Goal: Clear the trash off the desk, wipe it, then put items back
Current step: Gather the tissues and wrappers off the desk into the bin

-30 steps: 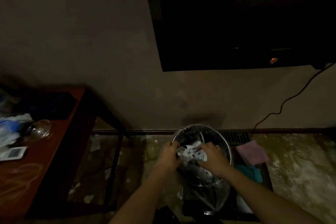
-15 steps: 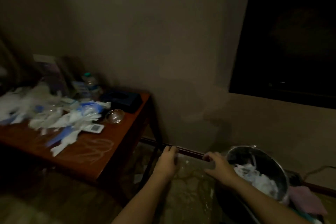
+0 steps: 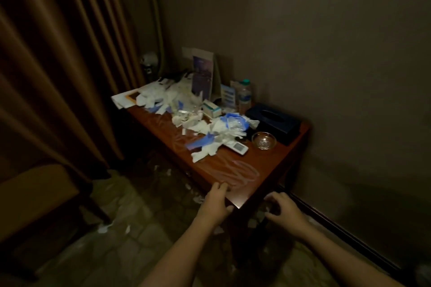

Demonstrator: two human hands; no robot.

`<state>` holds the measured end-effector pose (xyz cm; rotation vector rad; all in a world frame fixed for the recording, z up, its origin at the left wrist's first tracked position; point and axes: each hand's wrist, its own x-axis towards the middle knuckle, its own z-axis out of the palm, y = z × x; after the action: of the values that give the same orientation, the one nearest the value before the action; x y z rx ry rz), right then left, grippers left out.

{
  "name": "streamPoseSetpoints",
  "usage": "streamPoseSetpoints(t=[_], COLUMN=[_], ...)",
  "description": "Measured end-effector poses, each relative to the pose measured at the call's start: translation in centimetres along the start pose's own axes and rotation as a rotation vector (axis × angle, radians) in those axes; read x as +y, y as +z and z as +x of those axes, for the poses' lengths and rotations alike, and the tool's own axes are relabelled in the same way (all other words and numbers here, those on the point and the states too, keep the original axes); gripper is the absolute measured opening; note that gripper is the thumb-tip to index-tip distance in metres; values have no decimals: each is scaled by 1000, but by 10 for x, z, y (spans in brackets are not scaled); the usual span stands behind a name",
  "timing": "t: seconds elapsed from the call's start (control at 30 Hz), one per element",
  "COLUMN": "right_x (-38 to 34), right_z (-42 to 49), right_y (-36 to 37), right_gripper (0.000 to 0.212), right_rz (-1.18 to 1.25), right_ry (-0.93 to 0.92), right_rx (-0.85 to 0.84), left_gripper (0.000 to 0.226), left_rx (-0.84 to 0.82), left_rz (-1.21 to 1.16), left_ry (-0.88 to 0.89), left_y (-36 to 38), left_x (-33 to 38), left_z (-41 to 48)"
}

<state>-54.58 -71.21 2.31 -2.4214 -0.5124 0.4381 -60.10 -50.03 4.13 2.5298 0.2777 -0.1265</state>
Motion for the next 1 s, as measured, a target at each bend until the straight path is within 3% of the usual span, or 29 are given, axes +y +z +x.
streamPoseSetpoints(t=[0.4,0.53,0.73,0.87,1.0], right_x=[-55,-69,-86,-114,-130], right_z=[175,232,299,339,371], right_y=[61,83,107,113,129], right_gripper=[40,45,45,66,84], right_rz=[53,75,-27,-185,-337], right_ry=[-66,-67,-68,-3,65], right_rx=[-119,-228,-168,-128,-264], left_gripper=[45,46,46,44,49], left_rx=[93,90,48,-3,-107], left_rz=[-70,-87,-97,-109,-121], left_ry=[-221,-276,-317,-303,-269], left_y=[-53,-74,-88,-97,-108], left_x=[-112,-135,-164,-192,-228], left_z=[77,119,171,208,248])
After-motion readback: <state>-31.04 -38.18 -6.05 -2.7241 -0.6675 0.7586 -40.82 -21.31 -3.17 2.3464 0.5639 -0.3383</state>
